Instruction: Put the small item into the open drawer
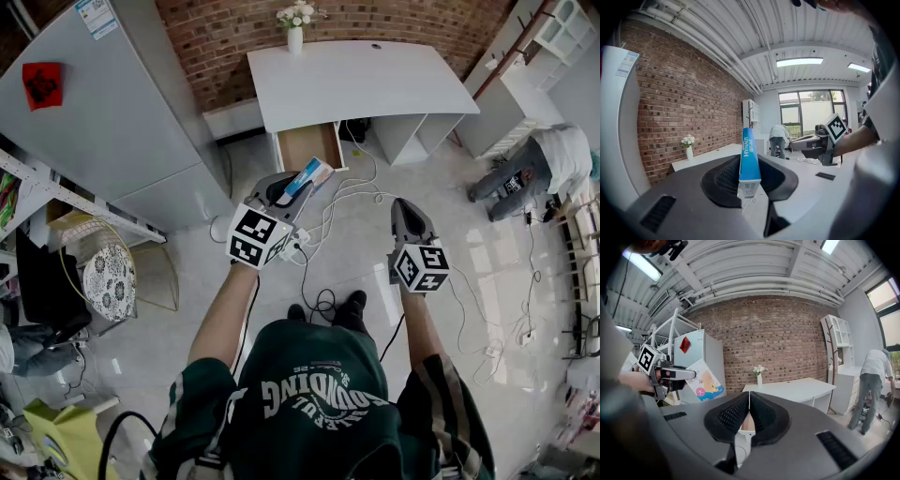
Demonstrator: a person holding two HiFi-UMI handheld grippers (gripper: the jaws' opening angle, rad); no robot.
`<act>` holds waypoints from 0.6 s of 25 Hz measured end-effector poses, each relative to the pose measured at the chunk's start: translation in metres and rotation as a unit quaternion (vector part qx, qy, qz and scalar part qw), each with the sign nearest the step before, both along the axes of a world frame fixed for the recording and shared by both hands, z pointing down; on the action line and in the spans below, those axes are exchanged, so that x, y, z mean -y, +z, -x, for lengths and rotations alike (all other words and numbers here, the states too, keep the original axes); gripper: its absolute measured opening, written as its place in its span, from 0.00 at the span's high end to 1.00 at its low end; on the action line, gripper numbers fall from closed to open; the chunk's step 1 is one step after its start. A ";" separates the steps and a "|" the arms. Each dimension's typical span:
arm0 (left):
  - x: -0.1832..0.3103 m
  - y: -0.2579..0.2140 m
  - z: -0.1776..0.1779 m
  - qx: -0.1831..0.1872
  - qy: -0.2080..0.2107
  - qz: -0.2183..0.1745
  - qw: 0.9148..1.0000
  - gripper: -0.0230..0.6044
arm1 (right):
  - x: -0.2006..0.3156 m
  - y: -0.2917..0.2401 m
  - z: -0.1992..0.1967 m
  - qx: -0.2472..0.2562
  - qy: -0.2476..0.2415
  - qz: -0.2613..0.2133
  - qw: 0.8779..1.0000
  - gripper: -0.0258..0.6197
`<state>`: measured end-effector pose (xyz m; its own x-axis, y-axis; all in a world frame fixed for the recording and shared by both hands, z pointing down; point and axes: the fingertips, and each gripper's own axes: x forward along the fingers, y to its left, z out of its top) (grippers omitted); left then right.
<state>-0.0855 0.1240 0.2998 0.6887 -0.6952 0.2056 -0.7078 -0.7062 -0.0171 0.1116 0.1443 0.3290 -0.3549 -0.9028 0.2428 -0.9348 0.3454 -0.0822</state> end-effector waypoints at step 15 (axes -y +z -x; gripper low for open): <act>-0.005 0.017 0.004 0.011 0.007 0.013 1.000 0.82 | -0.008 0.010 0.016 0.005 -0.002 0.011 1.000 0.92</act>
